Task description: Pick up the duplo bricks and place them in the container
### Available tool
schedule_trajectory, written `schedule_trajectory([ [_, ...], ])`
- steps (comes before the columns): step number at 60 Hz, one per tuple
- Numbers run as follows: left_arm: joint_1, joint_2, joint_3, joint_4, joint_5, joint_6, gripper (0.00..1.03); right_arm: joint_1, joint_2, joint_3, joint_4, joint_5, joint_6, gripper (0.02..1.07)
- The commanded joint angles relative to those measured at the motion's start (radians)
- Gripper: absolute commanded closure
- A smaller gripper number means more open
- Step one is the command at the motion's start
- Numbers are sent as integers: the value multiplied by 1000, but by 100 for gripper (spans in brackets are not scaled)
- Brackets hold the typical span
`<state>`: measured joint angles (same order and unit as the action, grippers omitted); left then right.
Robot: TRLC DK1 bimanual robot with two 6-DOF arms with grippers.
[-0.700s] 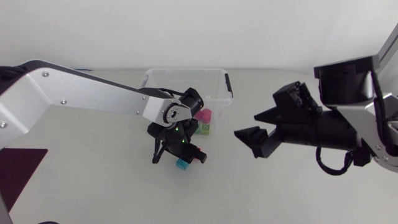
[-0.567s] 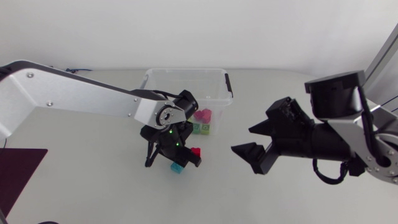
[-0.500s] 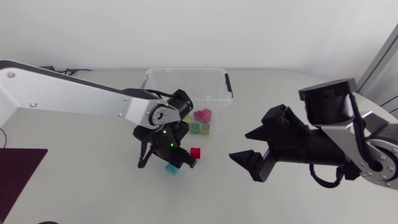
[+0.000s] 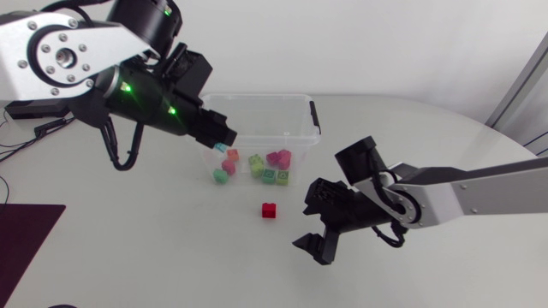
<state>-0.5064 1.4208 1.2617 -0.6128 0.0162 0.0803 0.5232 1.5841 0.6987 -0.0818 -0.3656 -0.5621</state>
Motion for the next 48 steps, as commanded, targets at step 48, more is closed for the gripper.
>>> schedule_trajectory([
  [48, 62, 372, 208, 332, 16, -4, 62, 74, 336, 390, -118, 65, -44, 28],
])
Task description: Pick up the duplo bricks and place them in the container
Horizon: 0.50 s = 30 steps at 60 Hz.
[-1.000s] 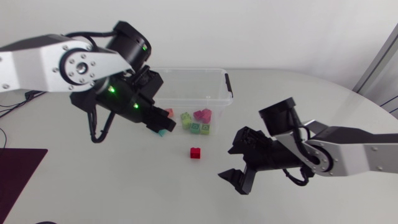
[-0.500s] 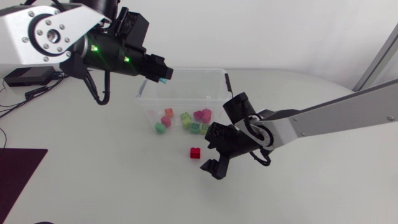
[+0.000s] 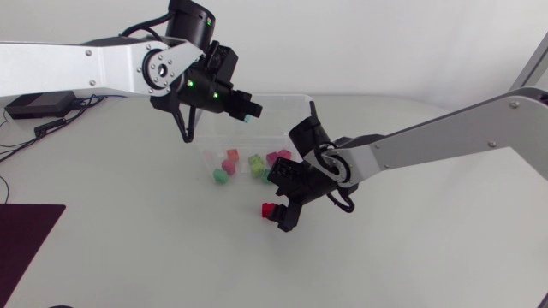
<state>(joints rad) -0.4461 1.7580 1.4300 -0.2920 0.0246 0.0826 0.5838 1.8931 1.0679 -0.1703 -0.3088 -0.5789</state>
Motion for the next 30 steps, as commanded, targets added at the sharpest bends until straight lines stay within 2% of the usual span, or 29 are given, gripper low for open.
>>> schedule_trajectory([
  [1, 1, 38, 40, 11, 9, -6, 59, 14, 26, 21, -32, 8, -29, 29],
  [2, 0, 43, 43, 11, 8, -4, 48, 16, 26, 21, -35, 10, -29, 30],
  [3, 0, 43, 43, 11, 8, -4, 47, 16, 26, 21, -38, 10, -29, 32],
  [4, 0, 46, 43, 11, 8, -4, 37, 16, 26, 21, -40, 10, -29, 33],
  [6, -2, 47, 46, 10, 8, -3, 31, 17, 24, 23, -44, 11, -30, 39],
  [8, 0, 47, 46, 7, 8, 0, 19, 22, 26, 24, -52, 13, -35, 45],
  [10, 0, 46, 47, 4, 8, 2, 15, 28, 26, 21, -54, 27, -41, 50],
  [14, 6, 37, 47, -4, 8, 5, 9, 36, 32, 15, -52, 31, -42, 57],
  [21, 24, -3, 32, -16, 8, 8, 8, 42, 29, 1, -34, 51, -41, 71],
  [30, 50, -94, -25, -24, 8, 19, 7, 40, -2, -17, -29, 56, -32, 74],
])
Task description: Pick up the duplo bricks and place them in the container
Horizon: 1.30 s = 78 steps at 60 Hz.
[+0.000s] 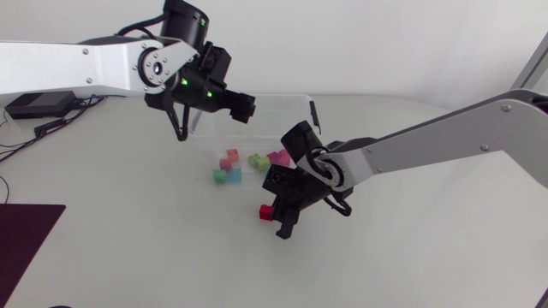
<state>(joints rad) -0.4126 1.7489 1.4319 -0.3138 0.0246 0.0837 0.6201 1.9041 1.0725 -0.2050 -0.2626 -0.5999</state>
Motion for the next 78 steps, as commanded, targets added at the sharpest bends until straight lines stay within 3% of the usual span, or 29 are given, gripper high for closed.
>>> schedule_trajectory([
  [1, 20, -97, -37, -2, 8, 18, 7, 4, -16, -23, 6, 11, -11, 74],
  [27, 67, -485, -340, -18, 6, 65, 6, -5, -310, -144, -28, 26, 34, 74],
  [44, 101, -755, -585, -22, -15, 93, 5, -45, -519, -46, -131, 43, 98, 74],
  [65, 204, -1034, -780, -30, -66, 159, 5, -95, -453, 104, -39, 126, 216, 74],
  [78, 288, -1167, -867, -15, -89, 191, 5, -79, -292, 187, 101, 220, 253, 73],
])
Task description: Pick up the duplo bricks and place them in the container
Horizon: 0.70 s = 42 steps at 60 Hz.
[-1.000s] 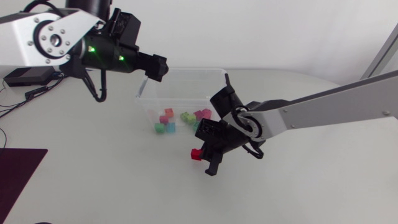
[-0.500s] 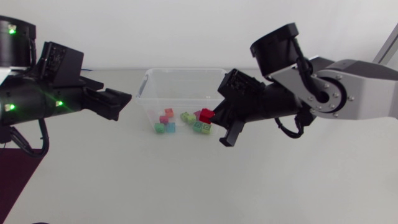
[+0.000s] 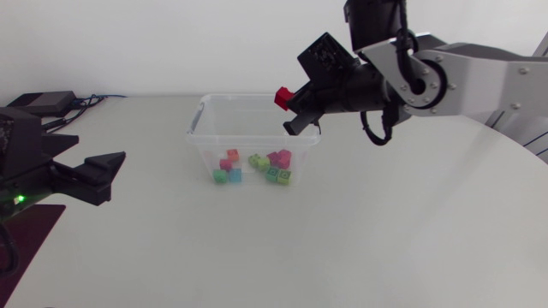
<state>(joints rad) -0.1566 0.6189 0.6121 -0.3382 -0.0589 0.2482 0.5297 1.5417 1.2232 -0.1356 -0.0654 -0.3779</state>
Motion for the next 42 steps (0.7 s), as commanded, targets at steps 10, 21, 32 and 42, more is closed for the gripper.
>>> schedule_trajectory([
  [10, 83, -162, -137, 57, -18, 66, 5, 36, 192, 61, 183, 138, 43, 11],
  [21, 140, -291, -176, 62, -38, 100, 5, 38, 67, -62, 318, 226, 60, 7],
  [32, 167, -406, -213, 62, -38, 117, 5, 38, -223, -286, 378, 329, 56, 7],
  [42, 177, -462, -229, 54, -41, 117, 5, 19, -448, -432, 367, 392, 30, 7],
])
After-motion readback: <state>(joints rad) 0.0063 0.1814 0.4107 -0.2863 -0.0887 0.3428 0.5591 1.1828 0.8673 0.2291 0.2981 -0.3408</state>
